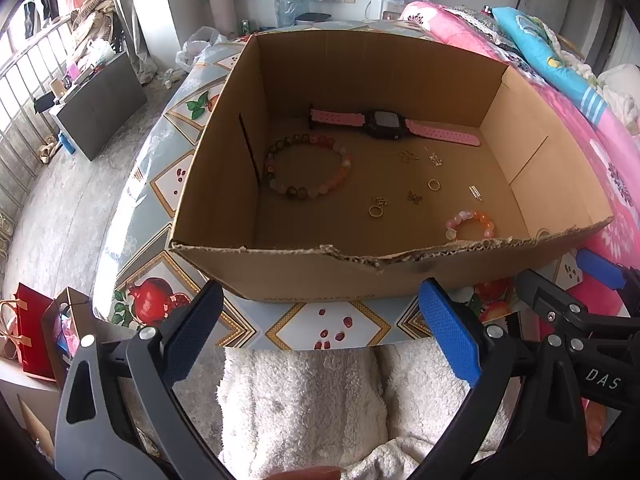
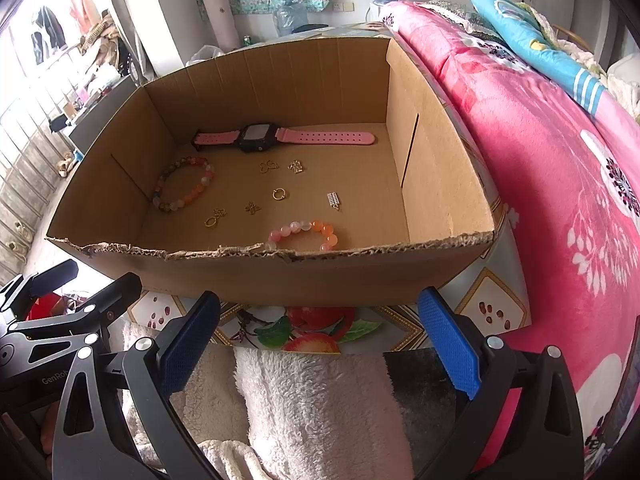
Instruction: Organize jewelry
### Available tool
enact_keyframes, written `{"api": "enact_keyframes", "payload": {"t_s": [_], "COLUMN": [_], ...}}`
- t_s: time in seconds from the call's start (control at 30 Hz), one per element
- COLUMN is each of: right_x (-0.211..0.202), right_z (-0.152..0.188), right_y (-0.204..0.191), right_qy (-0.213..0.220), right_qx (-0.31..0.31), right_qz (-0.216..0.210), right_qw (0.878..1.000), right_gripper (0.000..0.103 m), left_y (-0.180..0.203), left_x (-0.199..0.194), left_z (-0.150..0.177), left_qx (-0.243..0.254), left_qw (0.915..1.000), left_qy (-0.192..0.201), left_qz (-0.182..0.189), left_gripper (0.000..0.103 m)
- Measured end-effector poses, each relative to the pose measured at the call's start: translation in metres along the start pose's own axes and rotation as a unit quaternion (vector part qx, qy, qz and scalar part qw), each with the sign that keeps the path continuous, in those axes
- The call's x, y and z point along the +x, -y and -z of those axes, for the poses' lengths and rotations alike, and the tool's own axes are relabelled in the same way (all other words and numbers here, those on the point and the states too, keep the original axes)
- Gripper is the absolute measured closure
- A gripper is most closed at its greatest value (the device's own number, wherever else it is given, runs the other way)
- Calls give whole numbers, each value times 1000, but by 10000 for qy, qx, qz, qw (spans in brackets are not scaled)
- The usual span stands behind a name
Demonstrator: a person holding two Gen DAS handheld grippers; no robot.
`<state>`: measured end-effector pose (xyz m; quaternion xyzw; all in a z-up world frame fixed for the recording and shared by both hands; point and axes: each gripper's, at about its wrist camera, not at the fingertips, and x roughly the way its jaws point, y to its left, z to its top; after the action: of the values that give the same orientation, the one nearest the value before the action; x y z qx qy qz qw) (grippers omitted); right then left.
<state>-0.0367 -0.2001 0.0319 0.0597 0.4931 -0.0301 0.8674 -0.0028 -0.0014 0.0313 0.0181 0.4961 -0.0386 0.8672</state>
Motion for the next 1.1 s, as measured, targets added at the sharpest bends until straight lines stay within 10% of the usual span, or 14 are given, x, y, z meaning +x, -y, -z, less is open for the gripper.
{"api": "enact_keyframes", "payload": {"t_s": [1.1], "right_x": [2], "right_z": [1], "right_y": [2], "right_qy": [-45], "right_qx": [19], "right_qz": [24], "right_qw": [10000], "right_gripper": [7], "left_y": [1], "left_x": [2], "left_z": [2], "left_qx": [-10], "left_qw": [10000], "left_qy": [-53], "left_qz": [-9], "left_gripper": [9]}}
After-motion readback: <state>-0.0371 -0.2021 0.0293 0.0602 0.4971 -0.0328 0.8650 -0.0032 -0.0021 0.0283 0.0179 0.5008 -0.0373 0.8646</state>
